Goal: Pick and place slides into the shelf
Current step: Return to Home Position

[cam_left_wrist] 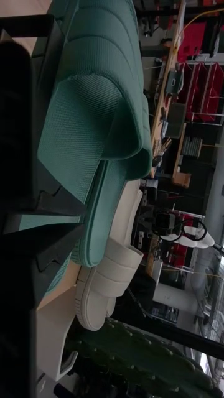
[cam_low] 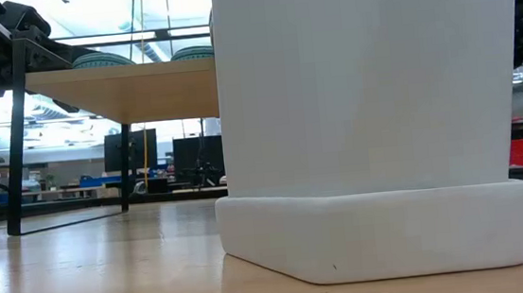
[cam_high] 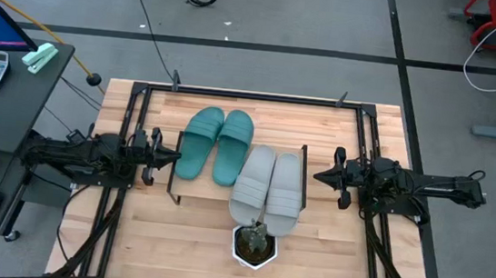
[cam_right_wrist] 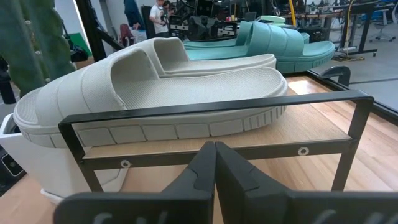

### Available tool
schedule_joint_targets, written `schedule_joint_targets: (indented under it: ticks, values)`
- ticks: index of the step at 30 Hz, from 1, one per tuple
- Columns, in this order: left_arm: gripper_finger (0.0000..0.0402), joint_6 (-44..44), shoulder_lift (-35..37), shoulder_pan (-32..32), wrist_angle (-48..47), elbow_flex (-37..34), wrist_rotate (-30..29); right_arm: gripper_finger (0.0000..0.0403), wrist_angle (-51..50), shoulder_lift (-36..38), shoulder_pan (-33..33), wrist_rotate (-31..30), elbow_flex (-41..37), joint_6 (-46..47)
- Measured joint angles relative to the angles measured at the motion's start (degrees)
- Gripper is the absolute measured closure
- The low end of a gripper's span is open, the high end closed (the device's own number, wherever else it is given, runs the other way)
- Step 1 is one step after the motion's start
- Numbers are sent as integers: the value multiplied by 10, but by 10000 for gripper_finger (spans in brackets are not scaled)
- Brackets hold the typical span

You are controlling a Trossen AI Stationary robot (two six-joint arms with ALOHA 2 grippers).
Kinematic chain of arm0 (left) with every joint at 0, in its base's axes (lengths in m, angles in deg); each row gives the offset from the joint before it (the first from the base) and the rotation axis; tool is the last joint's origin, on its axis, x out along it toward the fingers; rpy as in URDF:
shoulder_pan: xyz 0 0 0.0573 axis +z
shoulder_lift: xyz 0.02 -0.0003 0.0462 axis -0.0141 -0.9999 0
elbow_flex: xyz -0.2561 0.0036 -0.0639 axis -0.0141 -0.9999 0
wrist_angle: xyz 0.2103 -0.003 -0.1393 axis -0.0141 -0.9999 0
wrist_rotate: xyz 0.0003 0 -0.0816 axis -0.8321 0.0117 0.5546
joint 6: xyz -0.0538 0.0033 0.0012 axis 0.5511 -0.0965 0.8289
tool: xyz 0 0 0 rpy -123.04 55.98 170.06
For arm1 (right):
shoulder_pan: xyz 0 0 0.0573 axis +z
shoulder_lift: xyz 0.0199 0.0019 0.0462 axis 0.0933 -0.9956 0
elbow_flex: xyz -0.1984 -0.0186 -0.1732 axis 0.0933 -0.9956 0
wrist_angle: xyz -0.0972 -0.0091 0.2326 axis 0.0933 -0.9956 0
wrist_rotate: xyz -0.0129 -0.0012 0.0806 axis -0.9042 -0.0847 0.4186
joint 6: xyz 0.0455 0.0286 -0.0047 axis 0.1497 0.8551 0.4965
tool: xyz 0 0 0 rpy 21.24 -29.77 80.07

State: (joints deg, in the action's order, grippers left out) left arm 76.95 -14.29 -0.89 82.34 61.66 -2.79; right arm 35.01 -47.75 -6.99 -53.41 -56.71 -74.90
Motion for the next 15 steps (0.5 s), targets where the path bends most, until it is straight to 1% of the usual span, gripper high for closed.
schedule_joint_targets:
  ticks: [9,15]
  values:
    - [378,0,0,0,0,0,0,389,0,0,0,0,0,0]
    - [371,0,0,0,0,0,0,389,0,0,0,0,0,0]
